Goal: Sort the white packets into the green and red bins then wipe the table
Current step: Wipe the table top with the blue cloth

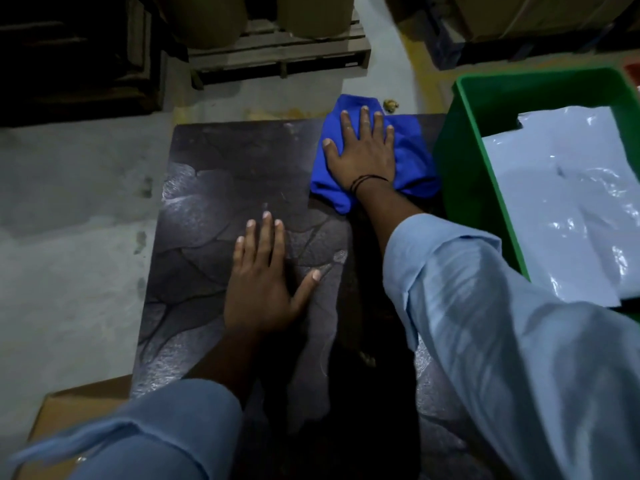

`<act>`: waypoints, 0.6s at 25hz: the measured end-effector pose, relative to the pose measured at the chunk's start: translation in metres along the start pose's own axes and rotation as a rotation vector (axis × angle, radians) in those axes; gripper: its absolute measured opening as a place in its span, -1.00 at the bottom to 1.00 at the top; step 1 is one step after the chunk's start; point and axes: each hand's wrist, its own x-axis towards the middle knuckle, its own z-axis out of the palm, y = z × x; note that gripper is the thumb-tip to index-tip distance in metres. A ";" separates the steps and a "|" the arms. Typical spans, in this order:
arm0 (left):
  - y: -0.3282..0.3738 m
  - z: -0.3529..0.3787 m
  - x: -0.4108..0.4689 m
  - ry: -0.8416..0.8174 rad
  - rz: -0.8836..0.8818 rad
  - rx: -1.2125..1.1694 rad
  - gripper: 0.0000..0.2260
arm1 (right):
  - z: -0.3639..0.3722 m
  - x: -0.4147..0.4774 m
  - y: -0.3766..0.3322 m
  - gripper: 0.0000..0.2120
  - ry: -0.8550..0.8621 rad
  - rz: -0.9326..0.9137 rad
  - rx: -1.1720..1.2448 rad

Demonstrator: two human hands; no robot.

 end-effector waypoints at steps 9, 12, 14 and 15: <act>0.002 0.001 -0.005 0.009 -0.005 -0.010 -0.21 | 0.010 -0.128 0.015 -0.33 0.057 -0.142 -0.003; 0.000 0.000 -0.008 0.015 0.004 -0.067 -0.30 | 0.014 -0.207 0.032 -0.35 0.080 -0.163 -0.022; 0.001 -0.001 -0.009 -0.005 -0.001 -0.079 -0.31 | 0.014 -0.263 0.043 -0.35 0.059 -0.170 -0.040; 0.002 -0.002 -0.010 -0.003 -0.002 -0.077 -0.31 | 0.014 -0.291 0.045 -0.35 0.046 -0.174 -0.049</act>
